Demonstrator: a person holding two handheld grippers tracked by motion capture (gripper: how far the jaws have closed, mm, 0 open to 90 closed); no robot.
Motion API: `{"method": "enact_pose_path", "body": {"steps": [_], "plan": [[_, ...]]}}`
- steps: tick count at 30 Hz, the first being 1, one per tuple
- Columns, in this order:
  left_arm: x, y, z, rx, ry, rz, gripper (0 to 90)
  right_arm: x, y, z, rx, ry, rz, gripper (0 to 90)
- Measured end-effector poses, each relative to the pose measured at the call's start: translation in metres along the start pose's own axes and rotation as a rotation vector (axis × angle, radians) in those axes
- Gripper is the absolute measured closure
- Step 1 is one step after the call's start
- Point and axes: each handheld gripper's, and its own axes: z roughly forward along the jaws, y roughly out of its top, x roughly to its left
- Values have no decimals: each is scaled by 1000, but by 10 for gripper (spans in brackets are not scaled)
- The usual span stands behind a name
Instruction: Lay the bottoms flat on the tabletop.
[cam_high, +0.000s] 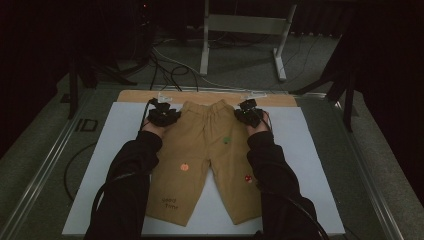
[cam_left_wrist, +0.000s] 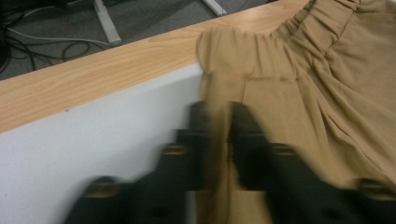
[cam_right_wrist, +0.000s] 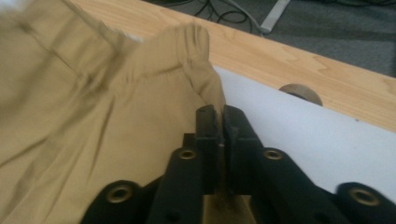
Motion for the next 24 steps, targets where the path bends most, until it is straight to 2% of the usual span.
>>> {"method": "enact_pose_path", "body": {"steps": [1,3,6,7,8,11,12,13,17,22,24], "plan": [[-3,-2,3,19,33,11,376,1,-2,3,9,12,10,541],[-4,-4,3,29,25,8,297,1,-4,4,11,24,14,395],[-4,-5,2,31,18,11,189,2,-8,3,14,52,20,255],[-5,-5,0,24,-24,-3,164,2,-10,3,10,75,21,226],[-6,-5,-2,23,-35,2,154,2,-11,2,15,93,21,189],[-8,-5,-6,17,-80,10,119,5,-13,-1,-1,122,29,167],[-8,-5,-6,17,-80,10,109,5,-13,-1,-1,122,29,167],[-9,-4,-10,13,-101,18,100,7,-14,-3,-4,140,15,150],[-14,-2,-18,27,-131,40,38,12,-15,-10,-16,202,-3,120],[-17,1,-28,22,-164,43,4,23,-14,-17,-19,226,-41,100],[-19,3,-36,30,-184,61,3,27,-13,-19,-25,256,-49,100]]}}
